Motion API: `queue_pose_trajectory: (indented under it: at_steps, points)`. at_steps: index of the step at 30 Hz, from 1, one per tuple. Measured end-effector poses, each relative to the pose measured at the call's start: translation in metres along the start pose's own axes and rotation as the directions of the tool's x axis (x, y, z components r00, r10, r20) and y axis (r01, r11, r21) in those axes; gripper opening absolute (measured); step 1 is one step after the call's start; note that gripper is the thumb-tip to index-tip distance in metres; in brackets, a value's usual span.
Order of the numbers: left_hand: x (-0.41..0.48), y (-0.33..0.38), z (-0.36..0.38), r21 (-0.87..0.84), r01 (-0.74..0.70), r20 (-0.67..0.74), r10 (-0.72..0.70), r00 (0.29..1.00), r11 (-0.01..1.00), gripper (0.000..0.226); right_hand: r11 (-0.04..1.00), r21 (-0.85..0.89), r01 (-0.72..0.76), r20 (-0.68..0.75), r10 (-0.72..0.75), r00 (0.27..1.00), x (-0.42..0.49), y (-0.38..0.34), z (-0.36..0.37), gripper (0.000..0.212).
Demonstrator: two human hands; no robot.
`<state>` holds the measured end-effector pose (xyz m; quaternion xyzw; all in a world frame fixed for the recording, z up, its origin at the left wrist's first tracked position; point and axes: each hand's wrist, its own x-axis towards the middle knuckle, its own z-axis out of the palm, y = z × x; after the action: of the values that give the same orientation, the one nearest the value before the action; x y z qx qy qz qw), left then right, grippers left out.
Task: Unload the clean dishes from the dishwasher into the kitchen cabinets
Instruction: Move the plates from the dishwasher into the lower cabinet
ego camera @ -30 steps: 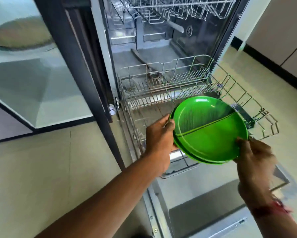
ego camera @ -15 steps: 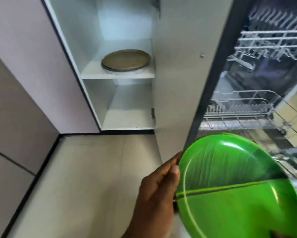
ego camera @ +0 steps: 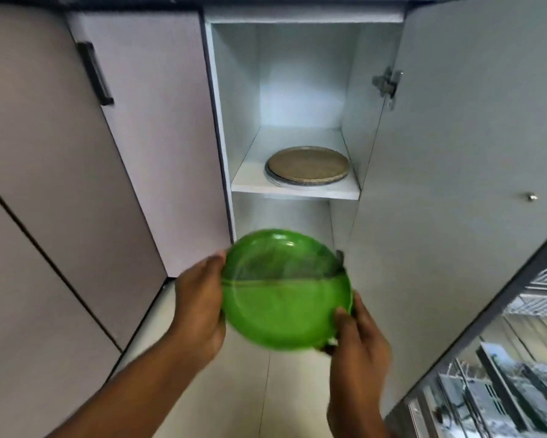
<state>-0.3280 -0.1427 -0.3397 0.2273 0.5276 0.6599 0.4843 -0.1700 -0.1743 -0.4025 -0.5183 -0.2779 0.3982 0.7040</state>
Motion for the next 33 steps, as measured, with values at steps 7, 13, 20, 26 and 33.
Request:
queue_pose_trajectory:
  at_steps: [7,13,20,26,33]
  points:
    - [0.133,0.037,0.082,-0.010,0.032,0.055,-0.031,0.998,0.999,0.023,0.984,-0.171,0.048,0.014,-0.047,0.999,0.144,-0.024,0.107,0.020]
    - [0.195,0.069,0.136,0.193,0.014,0.145,-0.043,0.988,0.981,0.014,0.903,-0.418,0.102,-0.036,-0.129,0.991,0.238,-0.042,0.152,0.030]
    - [0.257,0.062,0.170,0.382,0.010,0.171,-0.081,0.982,0.924,0.012,0.791,-0.599,0.125,0.007,-0.151,0.988,0.305,-0.056,0.191,0.028]
    - [0.289,0.047,0.186,0.606,-0.195,0.259,0.041,0.965,0.771,0.022,0.678,-0.731,0.070,0.058,-0.040,0.997,0.337,-0.050,0.194,0.026]
    - [0.310,0.027,0.183,0.799,-0.234,0.252,0.045,0.967,0.554,0.033,0.548,-0.830,0.105,0.116,-0.015,0.993,0.337,-0.041,0.200,0.043]
